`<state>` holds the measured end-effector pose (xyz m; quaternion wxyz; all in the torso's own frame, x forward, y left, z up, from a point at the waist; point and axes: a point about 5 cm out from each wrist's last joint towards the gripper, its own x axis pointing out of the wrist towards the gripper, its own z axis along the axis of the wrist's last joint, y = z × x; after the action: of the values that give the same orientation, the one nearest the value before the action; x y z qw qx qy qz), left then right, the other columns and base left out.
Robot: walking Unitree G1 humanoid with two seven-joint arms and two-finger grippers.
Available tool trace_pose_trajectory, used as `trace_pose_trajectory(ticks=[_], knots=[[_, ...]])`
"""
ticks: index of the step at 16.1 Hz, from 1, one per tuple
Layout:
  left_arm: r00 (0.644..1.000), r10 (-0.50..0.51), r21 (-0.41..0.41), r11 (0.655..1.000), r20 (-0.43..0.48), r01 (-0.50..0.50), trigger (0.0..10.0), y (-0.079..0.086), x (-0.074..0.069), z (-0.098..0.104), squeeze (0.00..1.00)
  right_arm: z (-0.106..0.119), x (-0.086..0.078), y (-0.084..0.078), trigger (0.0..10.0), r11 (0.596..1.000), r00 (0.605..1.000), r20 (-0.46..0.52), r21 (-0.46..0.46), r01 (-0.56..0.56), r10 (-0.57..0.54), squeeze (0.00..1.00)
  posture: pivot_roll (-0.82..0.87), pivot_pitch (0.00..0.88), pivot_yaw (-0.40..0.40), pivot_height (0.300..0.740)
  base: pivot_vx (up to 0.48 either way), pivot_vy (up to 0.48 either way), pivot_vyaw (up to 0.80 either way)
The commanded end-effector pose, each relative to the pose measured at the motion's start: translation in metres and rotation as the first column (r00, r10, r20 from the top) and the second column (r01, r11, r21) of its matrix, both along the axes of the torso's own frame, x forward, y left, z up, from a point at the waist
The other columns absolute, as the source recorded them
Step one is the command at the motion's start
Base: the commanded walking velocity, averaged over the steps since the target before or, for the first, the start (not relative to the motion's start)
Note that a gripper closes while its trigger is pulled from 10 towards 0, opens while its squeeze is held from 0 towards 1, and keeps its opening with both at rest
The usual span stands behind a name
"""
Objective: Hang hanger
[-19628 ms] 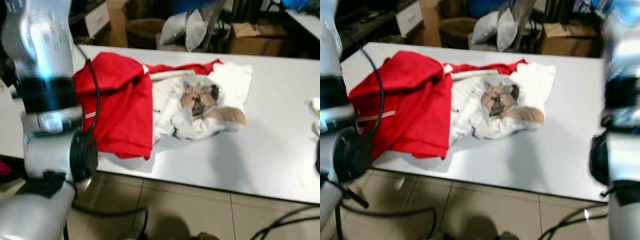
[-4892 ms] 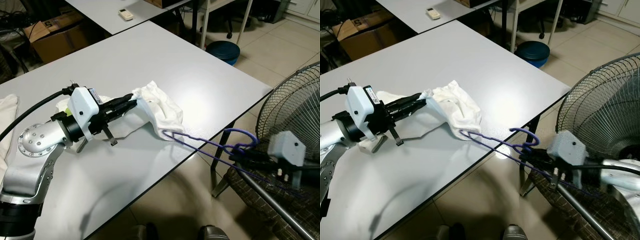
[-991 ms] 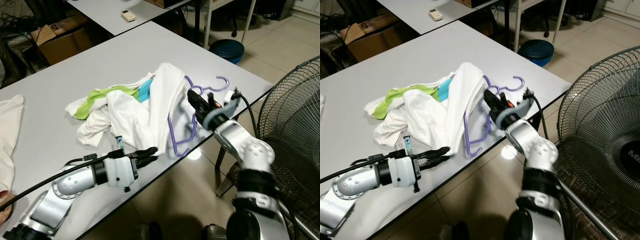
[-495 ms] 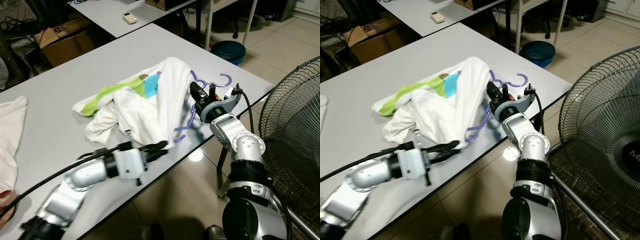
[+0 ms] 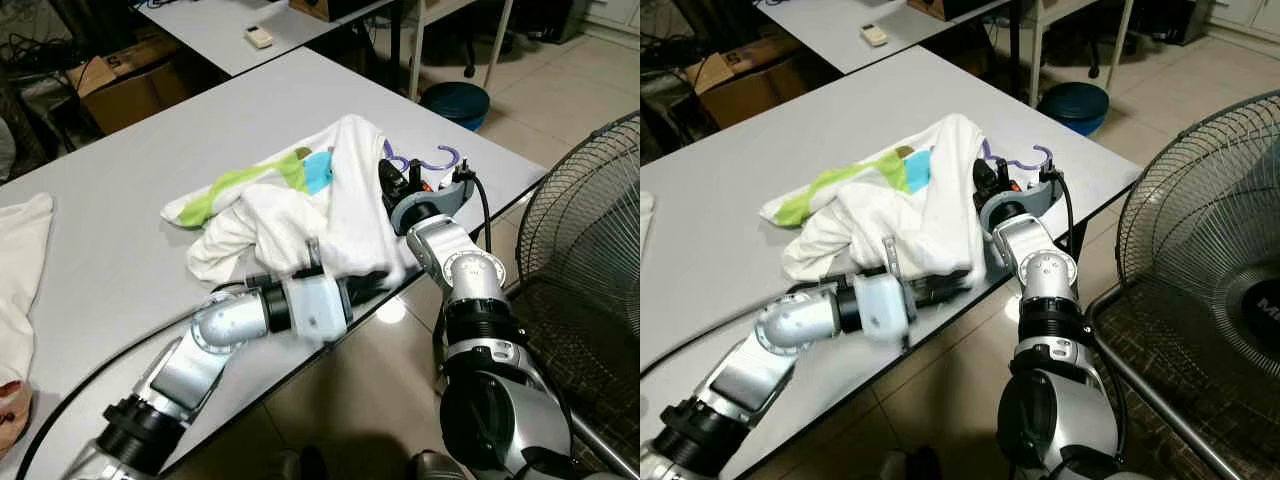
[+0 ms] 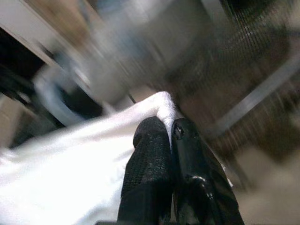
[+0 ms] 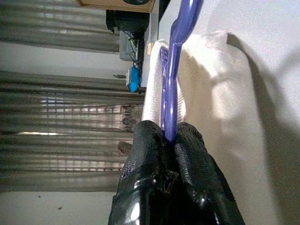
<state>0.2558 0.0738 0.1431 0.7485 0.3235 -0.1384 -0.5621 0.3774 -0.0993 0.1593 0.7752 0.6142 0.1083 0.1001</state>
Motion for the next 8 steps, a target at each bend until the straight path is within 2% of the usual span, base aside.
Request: trace_pose_trajectory(ticks=[1, 2, 3, 4, 6, 7, 8], knots=[[0.997, -0.035, 0.127, 0.991, -0.062, 0.043, 10.0, 0.004, -0.008, -0.021, 0.00, 0.018, 0.001, 0.020, 10.0, 0.997, 0.998, 0.056, 0.071, -0.039, 0.035, 0.00, -0.13, 0.086, 0.184, 0.740, 0.000, 0.000, 0.00], [0.995, -0.013, 0.132, 0.991, -0.096, 0.026, 10.0, 0.008, -0.009, -0.025, 0.00, 0.020, 0.002, 0.019, 10.0, 0.995, 0.997, 0.065, 0.089, -0.038, 0.032, 0.00, -0.14, 0.085, 0.186, 0.740, 0.000, 0.000, 0.00], [0.989, 0.026, 0.103, 0.995, -0.144, -0.011, 10.0, 0.013, -0.008, -0.027, 0.24, 0.023, 0.002, 0.016, 10.0, 0.995, 0.996, 0.085, 0.095, -0.039, 0.031, 0.00, -0.14, 0.084, 0.187, 0.740, 0.000, 0.000, 0.00], [0.981, 0.025, 0.092, 0.996, -0.190, -0.007, 10.0, 0.017, -0.011, -0.029, 1.00, 0.026, 0.002, 0.014, 10.0, 0.998, 0.993, 0.113, 0.058, -0.039, 0.032, 0.00, -0.14, 0.085, 0.186, 0.740, 0.000, 0.000, 0.00], [0.979, 0.027, 0.073, 0.997, -0.202, -0.012, 10.0, 0.018, -0.014, -0.029, 1.00, 0.029, 0.002, 0.012, 10.0, 0.999, 0.990, 0.134, 0.034, -0.037, 0.032, 0.00, -0.14, 0.085, 0.182, 0.740, 0.000, 0.000, 0.00], [0.973, 0.037, 0.010, 0.999, -0.229, -0.035, 10.0, 0.020, -0.020, -0.029, 1.00, 0.030, 0.002, 0.009, 10.0, 0.999, 0.987, 0.154, -0.031, -0.030, 0.034, 0.00, -0.14, 0.084, 0.168, 0.740, 0.000, 0.000, 0.00], [0.969, 0.038, -0.005, 0.999, -0.243, -0.040, 10.0, 0.021, -0.022, -0.029, 1.00, 0.030, 0.002, 0.009, 10.0, 0.998, 0.987, 0.155, -0.050, -0.036, 0.044, 0.00, -0.14, 0.084, 0.166, 0.740, 0.000, 0.000, 0.00]])
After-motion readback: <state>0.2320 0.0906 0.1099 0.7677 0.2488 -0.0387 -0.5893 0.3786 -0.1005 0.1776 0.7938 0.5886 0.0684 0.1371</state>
